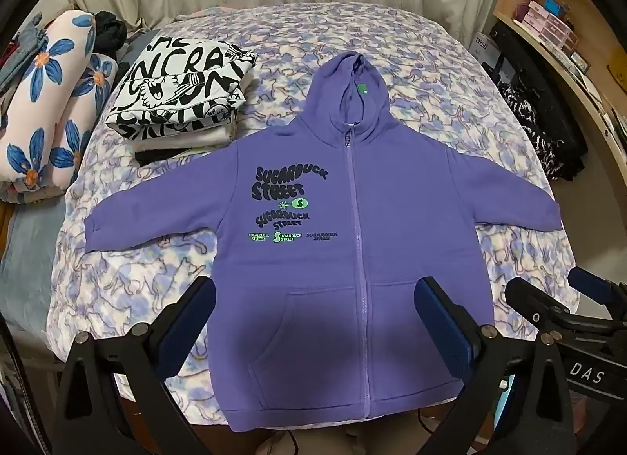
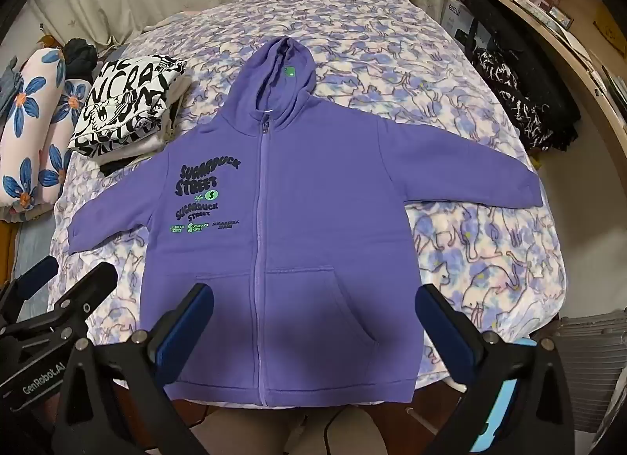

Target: Fold large clothes

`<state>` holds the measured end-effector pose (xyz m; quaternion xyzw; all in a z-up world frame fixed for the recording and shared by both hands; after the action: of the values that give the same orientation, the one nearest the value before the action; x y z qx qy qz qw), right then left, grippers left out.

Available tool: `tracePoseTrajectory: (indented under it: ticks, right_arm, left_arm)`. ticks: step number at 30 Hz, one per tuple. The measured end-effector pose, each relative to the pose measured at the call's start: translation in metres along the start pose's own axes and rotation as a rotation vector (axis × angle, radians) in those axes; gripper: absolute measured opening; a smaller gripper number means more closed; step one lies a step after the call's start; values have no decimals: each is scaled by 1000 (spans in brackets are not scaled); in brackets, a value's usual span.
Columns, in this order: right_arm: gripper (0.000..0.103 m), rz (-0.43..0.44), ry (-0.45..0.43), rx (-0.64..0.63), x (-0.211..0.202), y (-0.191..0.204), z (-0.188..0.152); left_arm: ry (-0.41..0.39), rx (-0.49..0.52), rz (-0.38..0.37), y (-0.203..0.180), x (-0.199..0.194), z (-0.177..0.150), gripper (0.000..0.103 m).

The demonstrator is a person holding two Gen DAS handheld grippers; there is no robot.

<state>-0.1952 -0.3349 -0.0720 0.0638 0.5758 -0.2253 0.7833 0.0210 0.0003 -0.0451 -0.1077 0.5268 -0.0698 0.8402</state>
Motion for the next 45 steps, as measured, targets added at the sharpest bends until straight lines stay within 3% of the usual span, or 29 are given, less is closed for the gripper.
tracePoseTrajectory:
  ticks: [45]
  right_arm:
    - [103, 14, 8, 3, 4, -1, 4]
  left_arm:
    - [18, -11, -3, 10, 1, -1, 101]
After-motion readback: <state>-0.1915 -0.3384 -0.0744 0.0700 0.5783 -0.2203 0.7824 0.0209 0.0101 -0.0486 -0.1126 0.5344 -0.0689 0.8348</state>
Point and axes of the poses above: each gripper's, at about its wrist camera, not at the fingertips, and x roughly the way its jaws point, y to its left, z to its top, the point moved 5 cm from there along x, roughly the way its jaws point, and after that the axes turned 14 degrees about -z, right-handed, at the moved point
